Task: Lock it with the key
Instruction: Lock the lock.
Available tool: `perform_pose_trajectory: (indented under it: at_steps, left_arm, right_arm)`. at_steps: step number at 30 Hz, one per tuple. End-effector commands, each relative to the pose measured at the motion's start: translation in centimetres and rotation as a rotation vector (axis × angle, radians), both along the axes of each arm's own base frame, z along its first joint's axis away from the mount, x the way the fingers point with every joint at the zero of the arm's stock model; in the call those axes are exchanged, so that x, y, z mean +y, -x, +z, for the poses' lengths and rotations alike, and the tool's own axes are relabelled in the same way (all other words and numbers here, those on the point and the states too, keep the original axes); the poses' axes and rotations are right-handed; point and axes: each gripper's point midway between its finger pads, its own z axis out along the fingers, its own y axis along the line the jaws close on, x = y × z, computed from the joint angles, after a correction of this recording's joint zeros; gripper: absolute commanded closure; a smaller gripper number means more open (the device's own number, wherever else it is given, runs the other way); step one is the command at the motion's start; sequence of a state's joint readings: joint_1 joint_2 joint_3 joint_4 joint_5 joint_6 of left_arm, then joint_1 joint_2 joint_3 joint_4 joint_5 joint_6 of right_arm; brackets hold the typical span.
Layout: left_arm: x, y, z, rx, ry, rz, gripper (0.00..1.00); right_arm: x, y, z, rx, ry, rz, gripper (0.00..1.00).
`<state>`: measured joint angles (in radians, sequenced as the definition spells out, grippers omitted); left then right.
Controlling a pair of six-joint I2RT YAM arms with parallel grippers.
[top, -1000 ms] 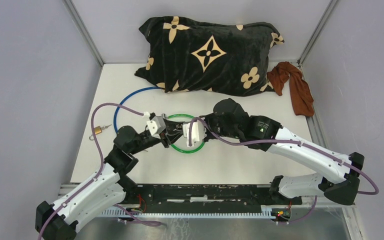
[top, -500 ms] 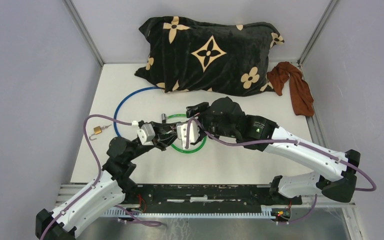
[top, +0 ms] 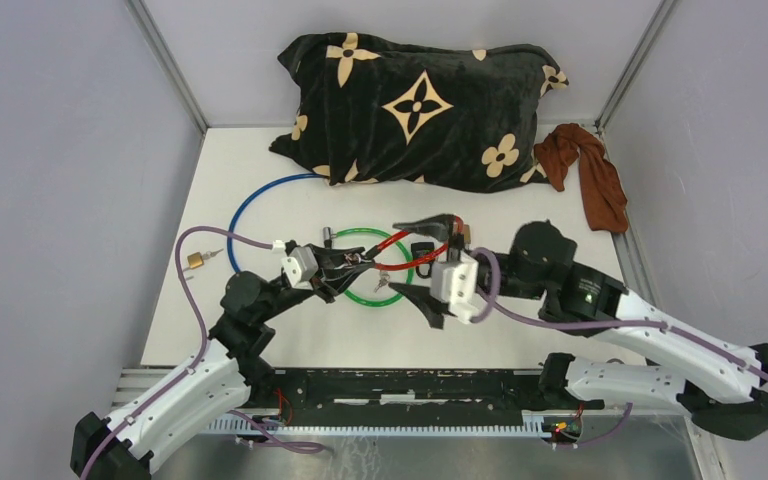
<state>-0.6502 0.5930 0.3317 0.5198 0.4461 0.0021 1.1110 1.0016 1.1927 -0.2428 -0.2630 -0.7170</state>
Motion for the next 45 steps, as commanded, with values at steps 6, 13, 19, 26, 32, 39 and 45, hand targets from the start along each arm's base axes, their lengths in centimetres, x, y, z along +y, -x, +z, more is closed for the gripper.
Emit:
perform_pose_trajectory:
  at_steps: [6,13,19,26,32,39,45]
  left_arm:
    - [1.1,0.8,6.2,-0.174,0.143,0.024,0.98]
    - [1.8,1.9,8.1,-0.163,0.222,-0.003,0.98]
    - [2.3,3.0,9.4,-0.188,0.275,-0.027,0.98]
    - [2.8,3.8,10.7,-0.184,0.326,-0.052,0.98]
    - [2.5,4.0,10.9,-0.154,0.332,-0.076,0.98]
    - [2.4,4.2,11.0,-0.144,0.338,-0.094,0.98]
    - [2.5,4.3,10.9,-0.148,0.339,-0.092,0.98]
  right_arm:
    - [1.4,1.6,-9.4,0.310,-0.168,0.043,0.14]
    - [1.0,-1.5,-10.7,0.296,-0.295,-0.098,0.08]
    - [1.6,-3.6,-10.5,0.291,-0.330,-0.141,0.05]
    - [4.4,-3.8,-8.9,0.260,-0.319,-0.060,0.12]
    - [5.5,-4.3,-7.8,0.227,-0.313,-0.050,0.29]
    - [6.8,-4.4,-7.5,0.228,-0.303,-0.017,0.54]
    - [6.9,-3.9,-6.6,0.209,-0.309,0.010,0.88]
